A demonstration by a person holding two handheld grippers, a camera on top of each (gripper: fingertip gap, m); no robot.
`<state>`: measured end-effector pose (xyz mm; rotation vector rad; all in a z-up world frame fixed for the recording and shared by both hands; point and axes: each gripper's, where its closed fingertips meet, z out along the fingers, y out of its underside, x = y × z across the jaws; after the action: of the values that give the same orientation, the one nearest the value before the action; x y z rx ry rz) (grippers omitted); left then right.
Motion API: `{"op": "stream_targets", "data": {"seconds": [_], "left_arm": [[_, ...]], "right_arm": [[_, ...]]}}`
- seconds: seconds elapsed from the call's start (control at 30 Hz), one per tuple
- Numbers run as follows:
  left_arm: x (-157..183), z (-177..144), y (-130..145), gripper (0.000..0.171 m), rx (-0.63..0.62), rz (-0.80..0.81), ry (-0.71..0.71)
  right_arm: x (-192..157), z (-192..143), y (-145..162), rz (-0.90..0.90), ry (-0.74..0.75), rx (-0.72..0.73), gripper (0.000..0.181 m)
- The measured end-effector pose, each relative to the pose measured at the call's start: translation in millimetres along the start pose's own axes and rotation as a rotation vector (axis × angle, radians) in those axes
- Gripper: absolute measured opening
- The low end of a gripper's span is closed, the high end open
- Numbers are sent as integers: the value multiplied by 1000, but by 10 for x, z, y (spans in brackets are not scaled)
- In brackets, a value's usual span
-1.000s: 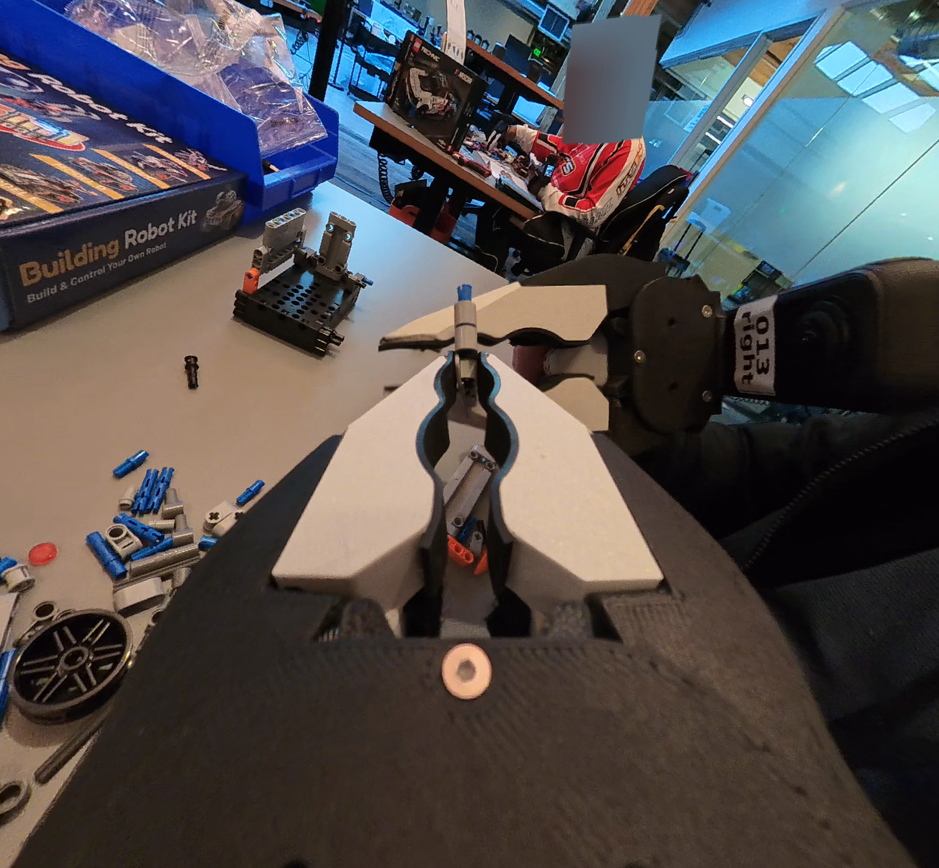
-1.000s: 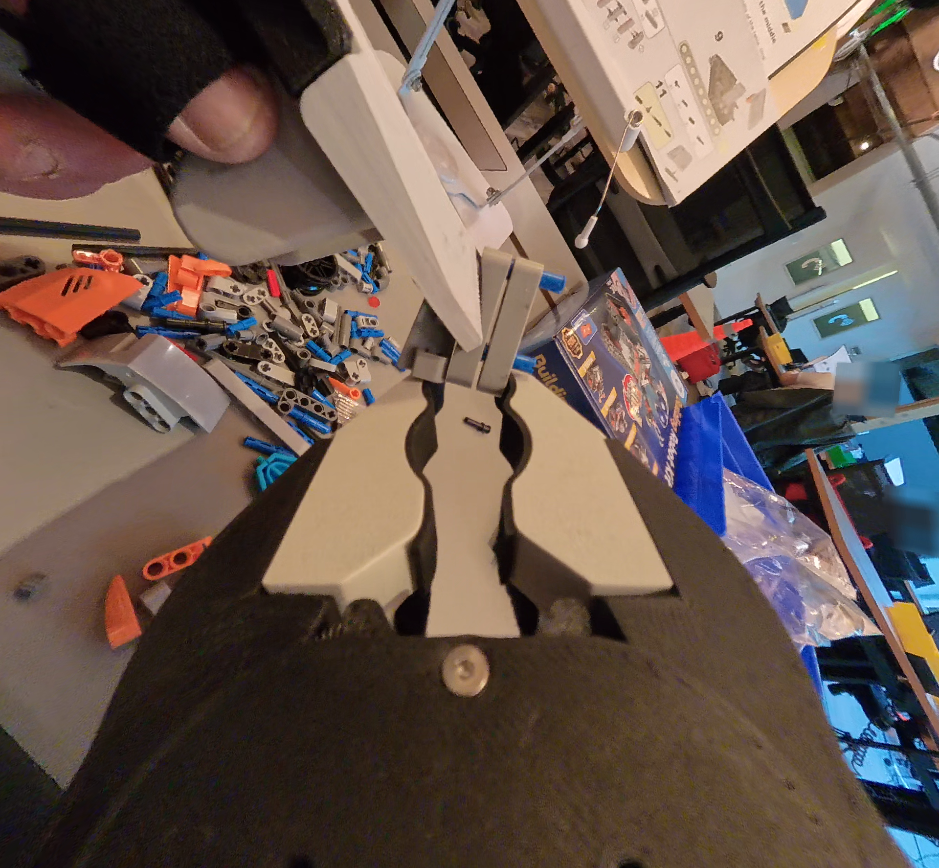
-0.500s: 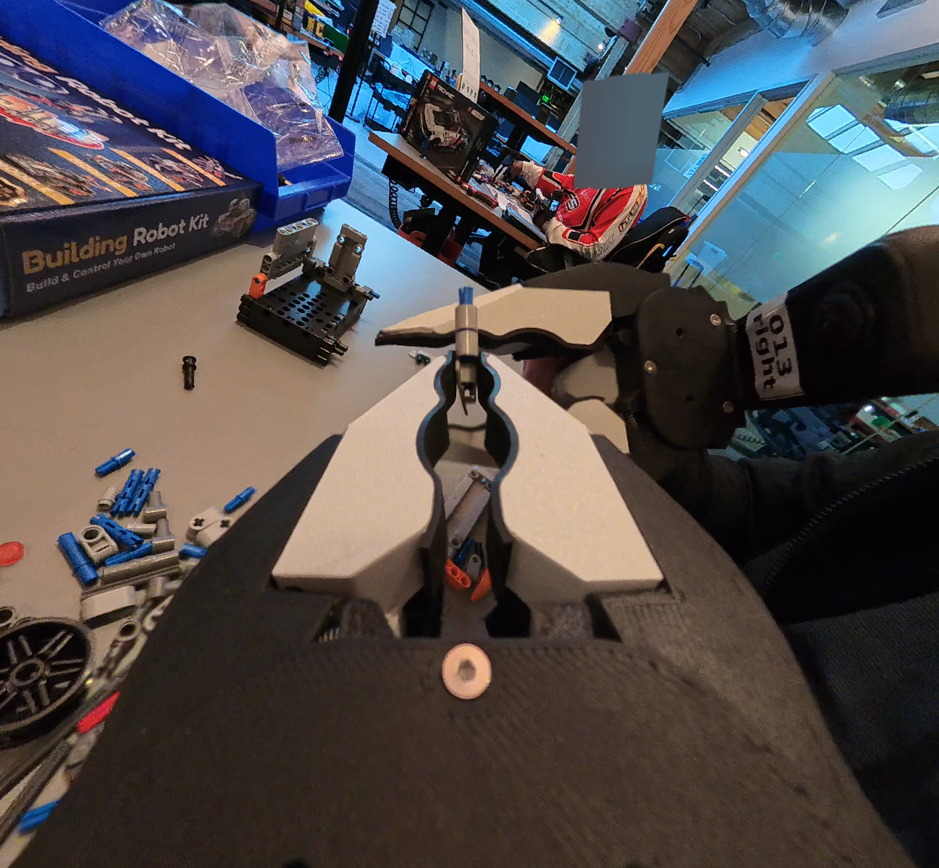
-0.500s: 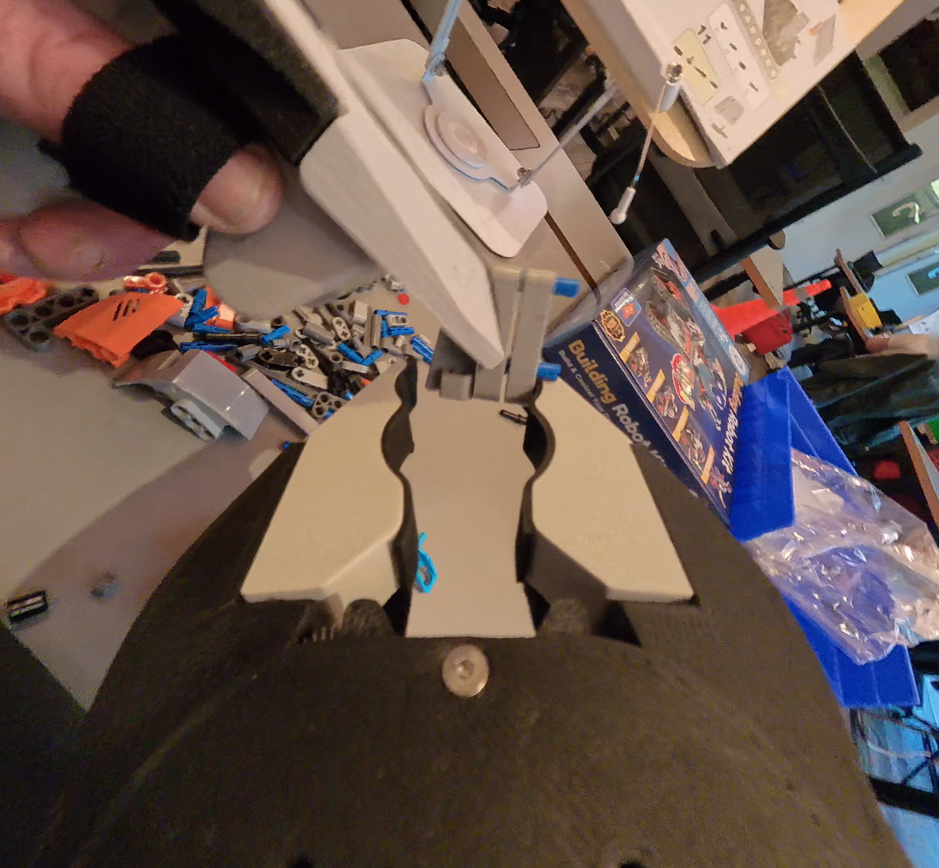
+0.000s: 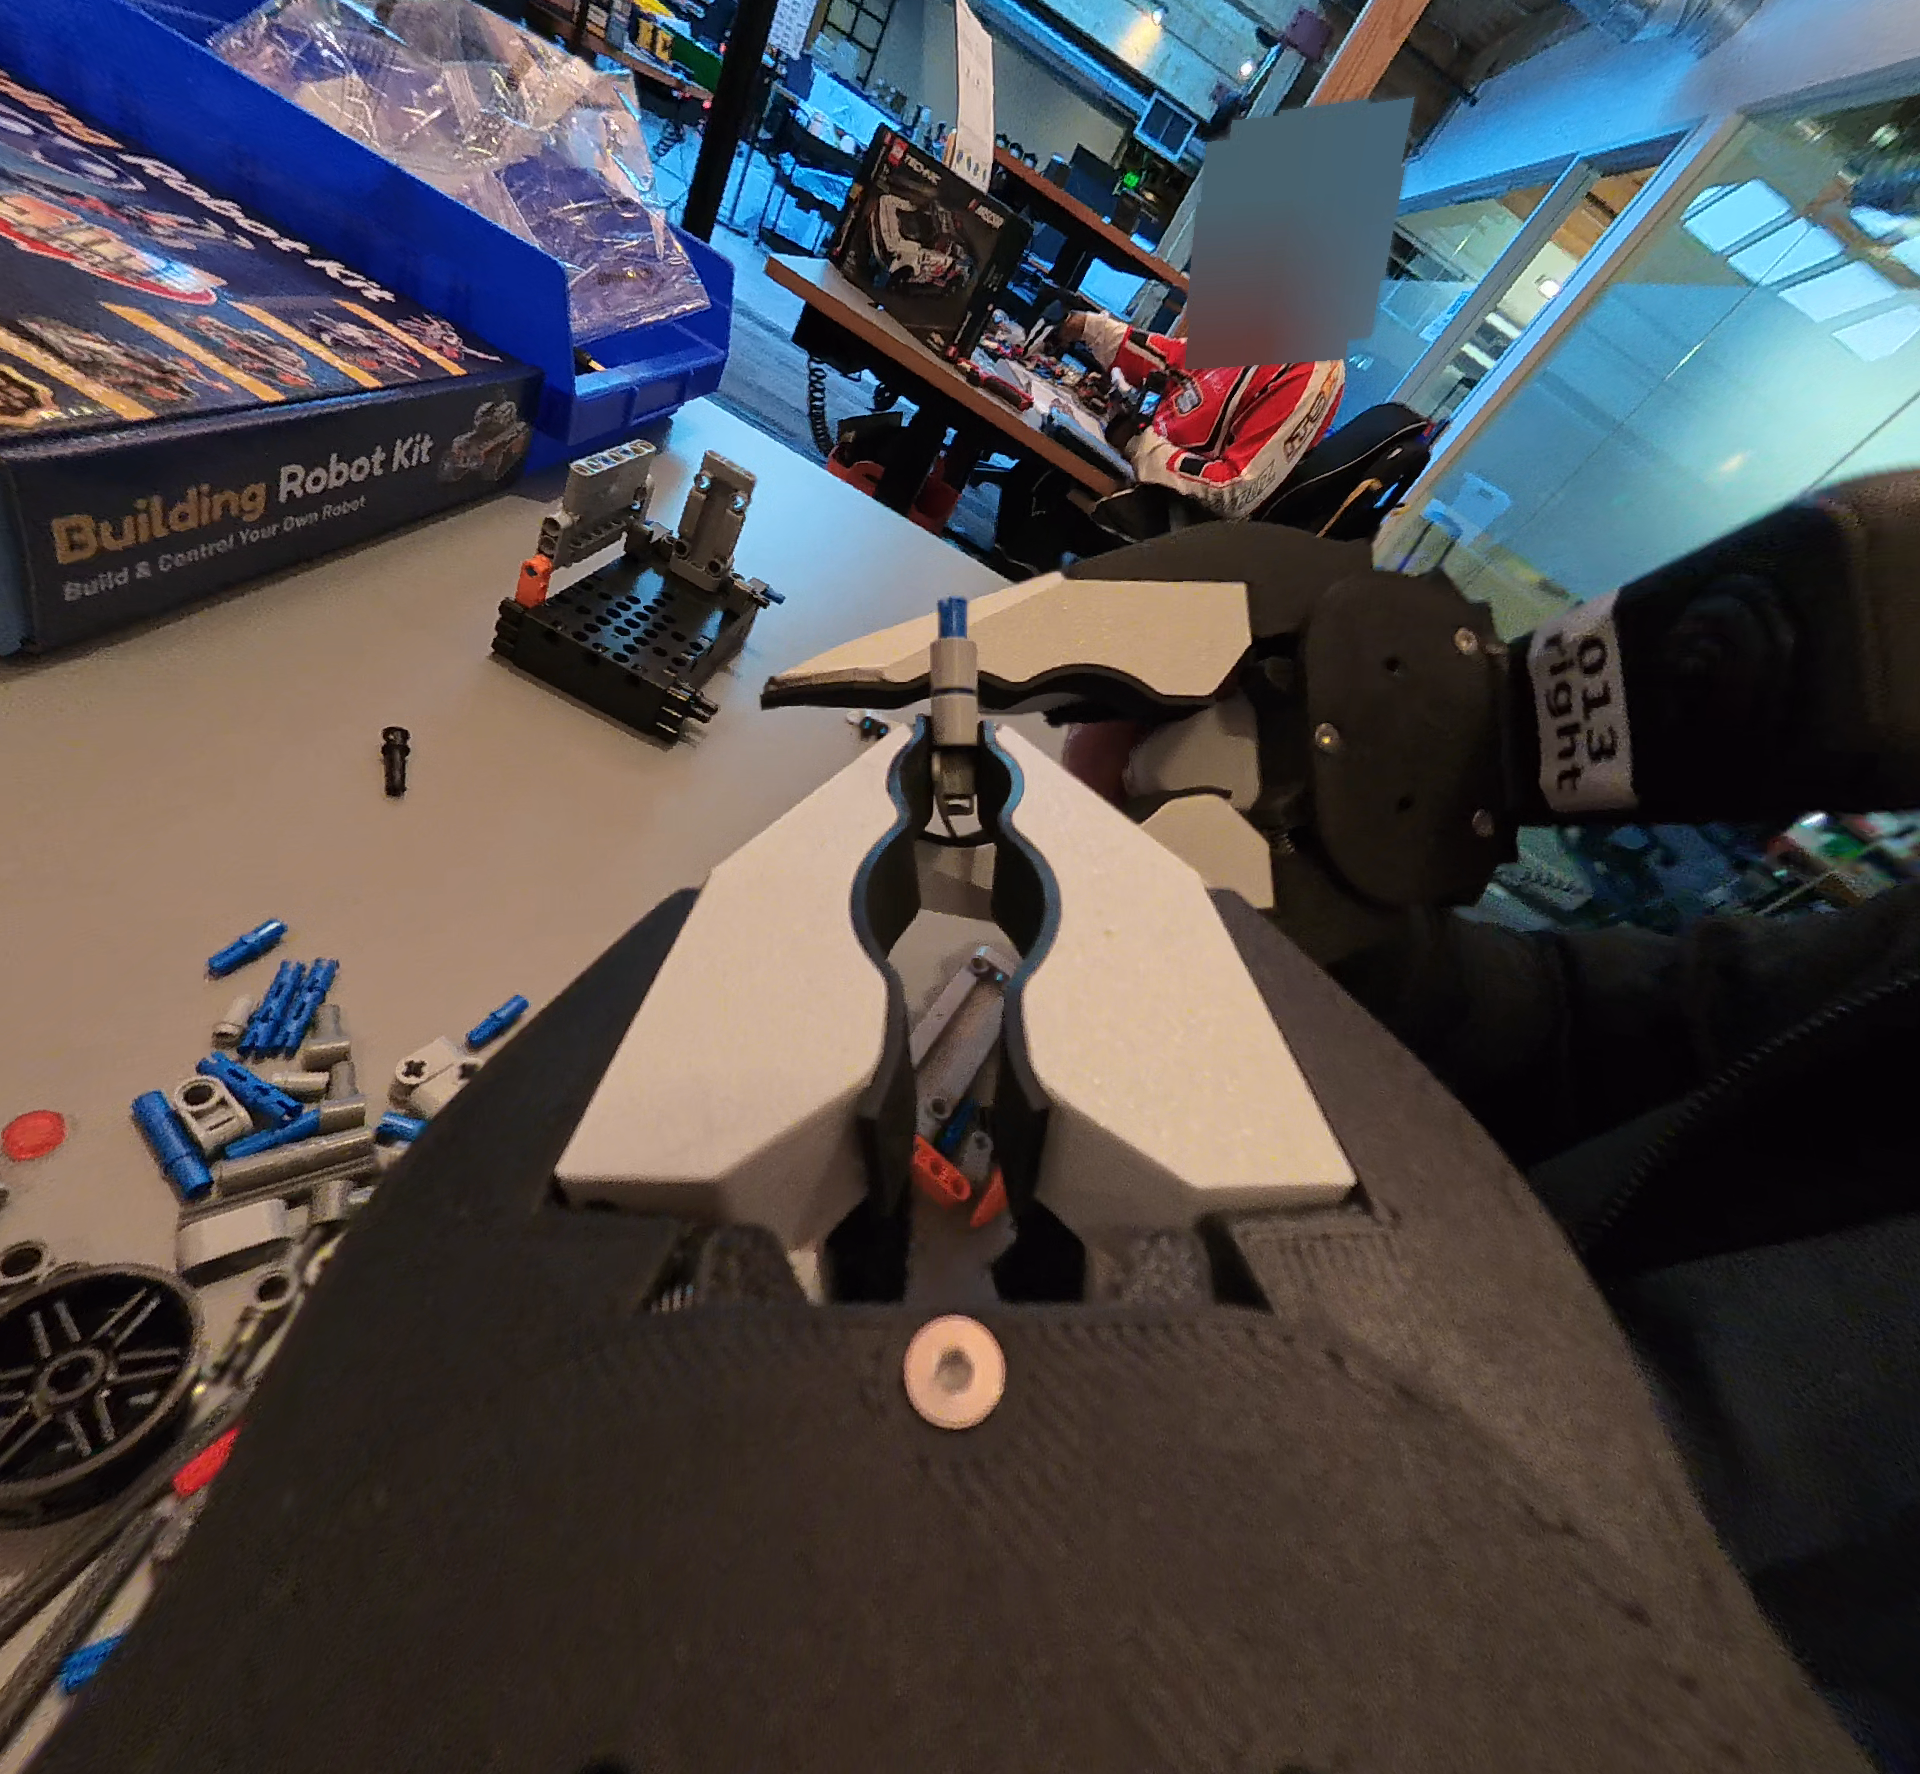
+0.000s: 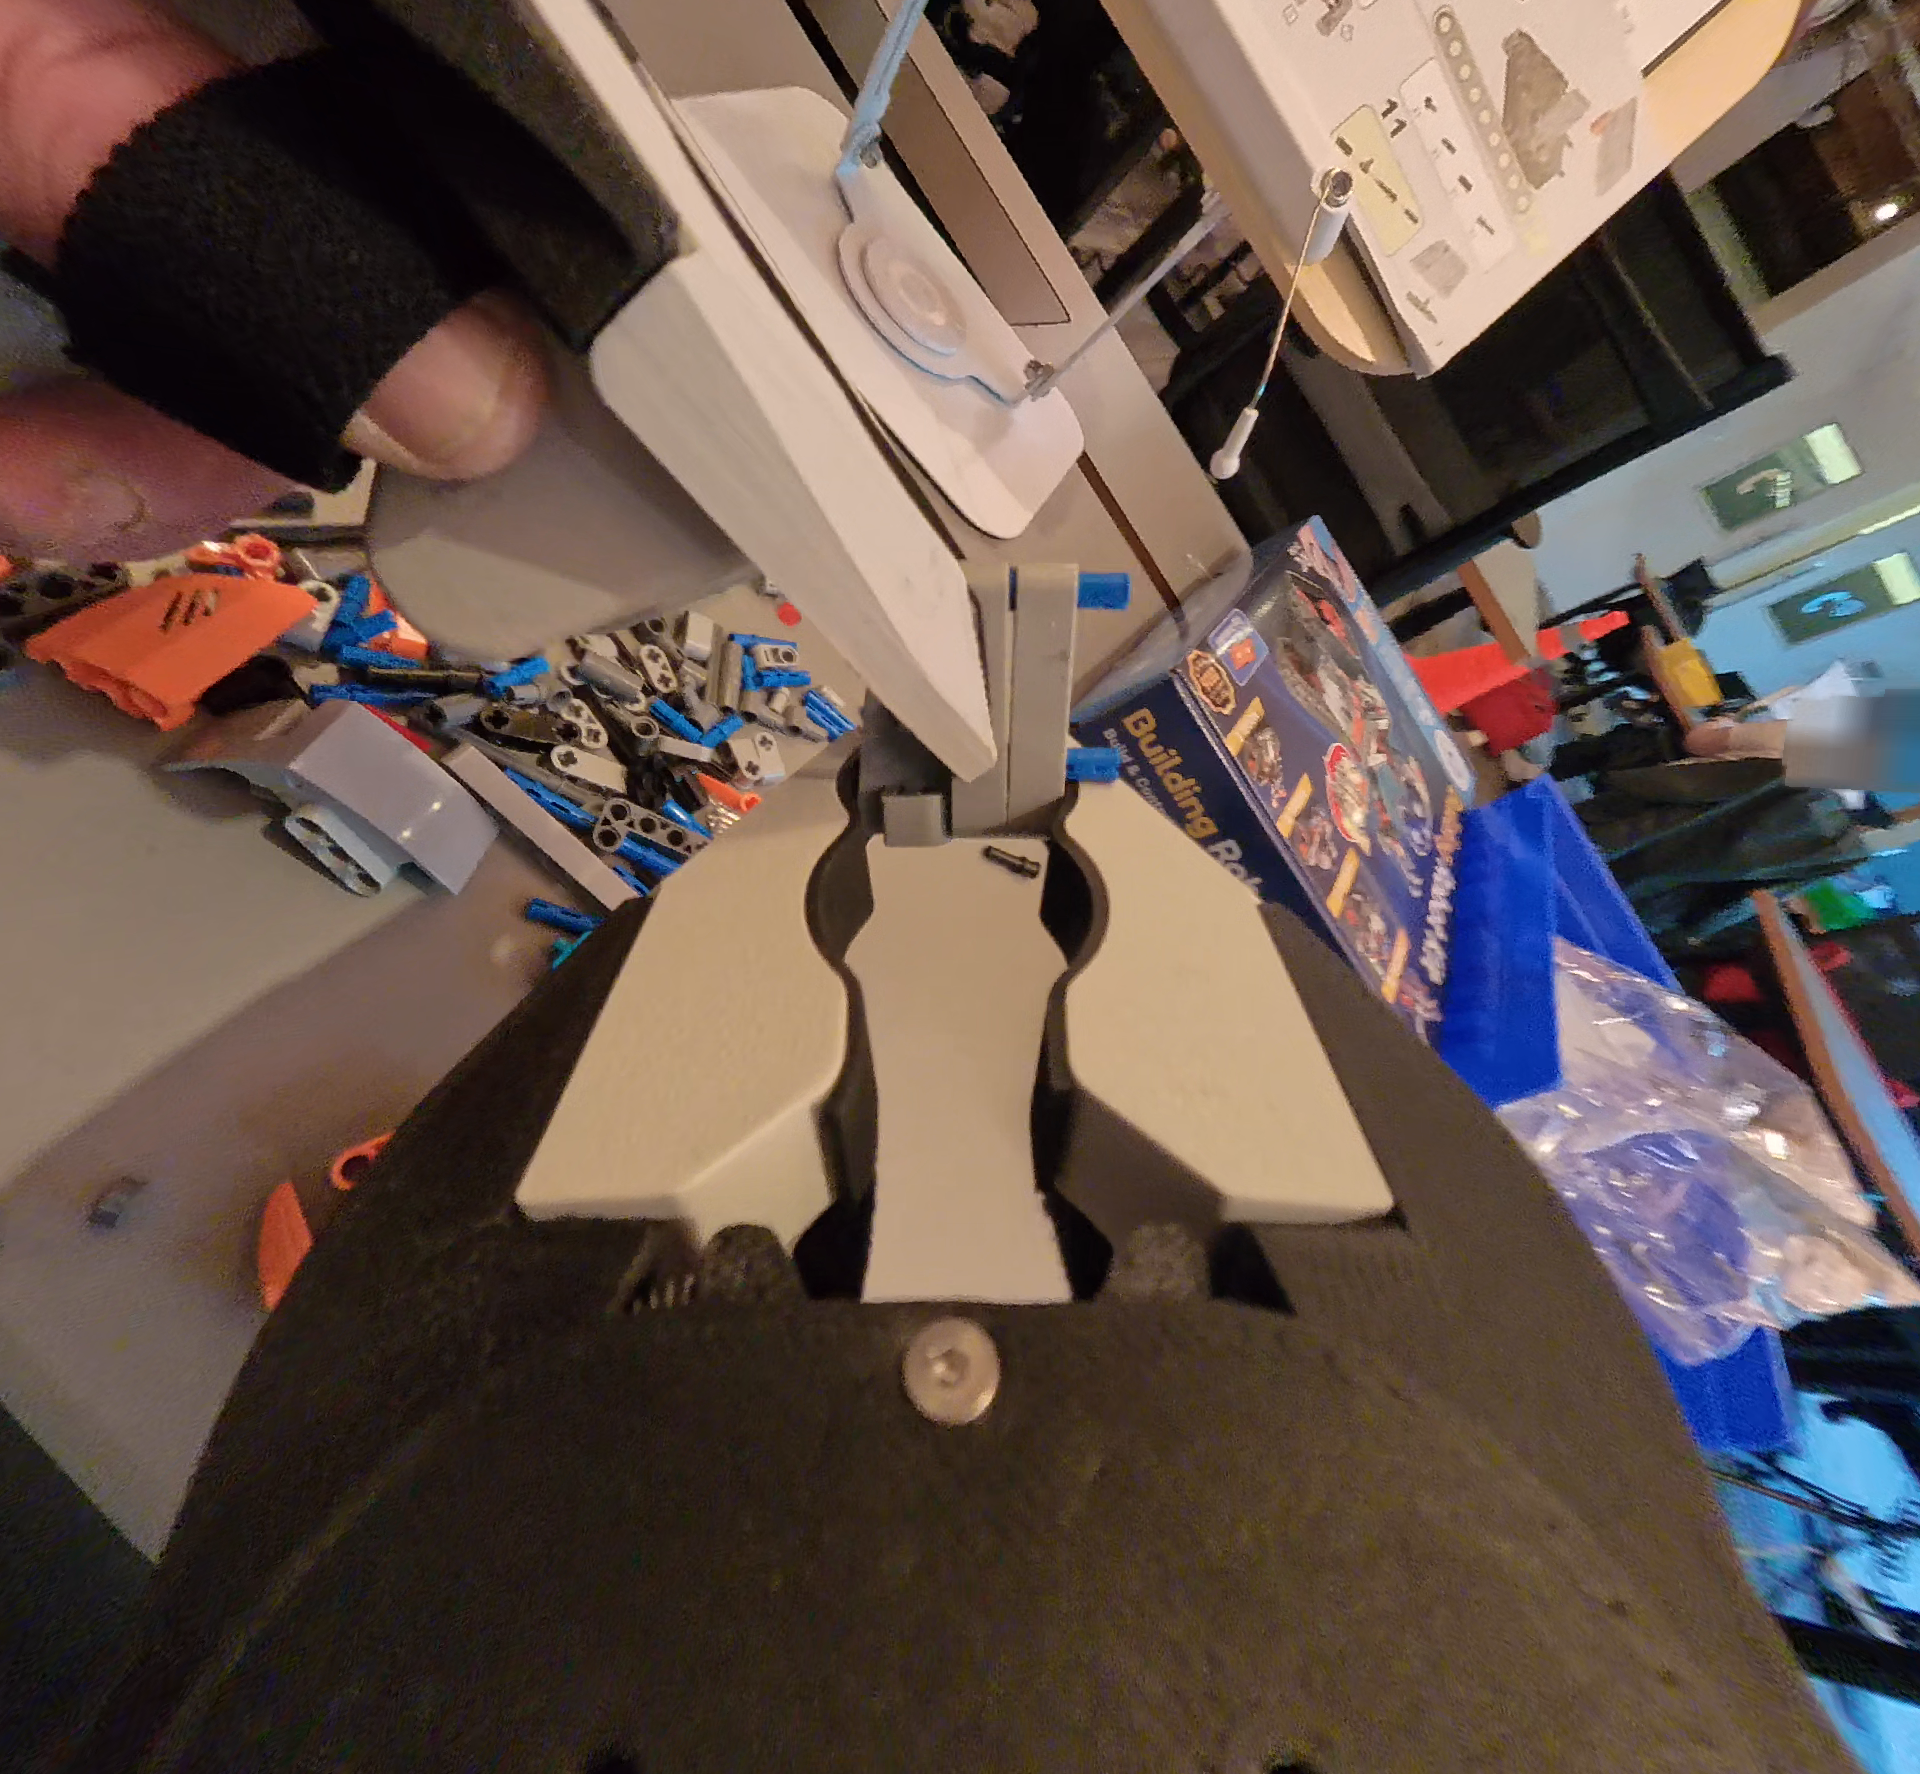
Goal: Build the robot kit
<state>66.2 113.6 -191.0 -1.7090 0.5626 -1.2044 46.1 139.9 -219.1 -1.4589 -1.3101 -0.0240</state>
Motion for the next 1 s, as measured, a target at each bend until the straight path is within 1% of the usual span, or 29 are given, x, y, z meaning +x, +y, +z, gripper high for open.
{"op": "stream_targets", "data": {"seconds": [0.03, 0.1, 0.13, 0.17, 0.2, 0.27, 0.3, 0.47, 0.53, 0.57, 0.6, 0.67, 0.77, 0.83, 1.0], "left_arm": [[-4, 6, -2, 4, -8, 19, -10], [-32, -4, -13, 4, -9, 19, -24], [-38, -2, -1, 4, -18, 15, -21], [-29, 8, 7, 4, -27, 8, -15], [-25, 18, 21, 4, -42, 18, -19], [-24, 43, 80, 4, -81, 39, -32], [-20, 51, 108, 4, -99, 45, -34], [-41, 63, 147, 4, -135, 69, -54], [-4, 72, 118, 4, -120, 75, -41], [-1, 79, 129, 4, -136, 89, -53], [-5, 84, 132, 4, -142, 115, -66], [7, 87, 127, 4, -143, 105, -57], [-21, 88, 165, 4, -177, 131, -74], [-48, 88, 198, 3, -210, 176, -109], [-35, 80, 212, 3, -226, 183, -112]], "right_arm": [[19, 8, 12, 16, 2, -3, 27], [154, -7, 41, -2, 89, -15, 62], [181, -35, 8, -7, 104, 5, 70], [154, -49, -30, -32, 97, 20, 66], [116, -41, -54, -78, 97, 24, 56], [61, -52, -124, -166, 116, 40, 48], [40, -48, -129, -181, 113, 34, 44], [8, -21, -77, -142, 65, 8, 41], [8, -29, -75, -124, 58, 10, 40], [-13, -25, -56, -118, 44, -1, 30], [-12, -23, -45, -117, 45, -9, 29], [-8, -32, -51, -123, 45, -7, 28], [-35, -6, -21, -218, 56, -33, 27], [-63, 13, 7, -240, 51, -57, 26], [-88, 7, 14, -316, 55, -76, 25]]}}
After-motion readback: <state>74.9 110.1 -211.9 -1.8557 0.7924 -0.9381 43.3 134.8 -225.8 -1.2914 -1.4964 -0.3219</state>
